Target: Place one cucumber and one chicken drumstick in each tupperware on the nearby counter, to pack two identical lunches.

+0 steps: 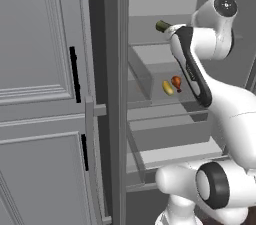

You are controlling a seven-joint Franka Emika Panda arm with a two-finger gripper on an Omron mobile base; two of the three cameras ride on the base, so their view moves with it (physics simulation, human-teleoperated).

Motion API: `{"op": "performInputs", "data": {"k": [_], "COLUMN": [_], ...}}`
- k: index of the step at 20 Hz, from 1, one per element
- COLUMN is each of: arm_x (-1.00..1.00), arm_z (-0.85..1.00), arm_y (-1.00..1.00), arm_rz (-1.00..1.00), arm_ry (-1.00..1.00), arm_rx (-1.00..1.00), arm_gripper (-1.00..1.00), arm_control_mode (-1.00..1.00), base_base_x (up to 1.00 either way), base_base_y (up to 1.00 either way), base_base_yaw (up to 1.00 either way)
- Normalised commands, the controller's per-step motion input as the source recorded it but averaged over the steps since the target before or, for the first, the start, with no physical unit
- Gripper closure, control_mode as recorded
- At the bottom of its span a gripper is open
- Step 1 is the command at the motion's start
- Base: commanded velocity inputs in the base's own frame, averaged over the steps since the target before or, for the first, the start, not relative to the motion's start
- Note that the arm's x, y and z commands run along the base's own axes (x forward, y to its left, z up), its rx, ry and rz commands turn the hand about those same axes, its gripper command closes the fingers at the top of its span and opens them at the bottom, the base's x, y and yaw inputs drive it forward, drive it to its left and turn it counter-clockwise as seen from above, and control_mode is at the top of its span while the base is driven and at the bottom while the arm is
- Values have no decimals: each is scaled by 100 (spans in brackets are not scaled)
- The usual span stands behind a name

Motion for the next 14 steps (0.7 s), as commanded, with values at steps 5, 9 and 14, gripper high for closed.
{"op": "performInputs", "data": {"k": [5,9,14], "arm_x": [61,95,79], "arm_z": [16,-11,-4], "arm_y": [-10,-29,-17], "arm_rz": [-2,0,0], "arm_ry": [2,8,0], "arm_rx": [-5,0,0], "arm_gripper": [-100,-100,-100], "arm_control_mode": [-100,-100,-100], "base_base_x": [0,0,0], "base_base_y": [0,0,0], "base_base_yaw": [0,0,0]}}
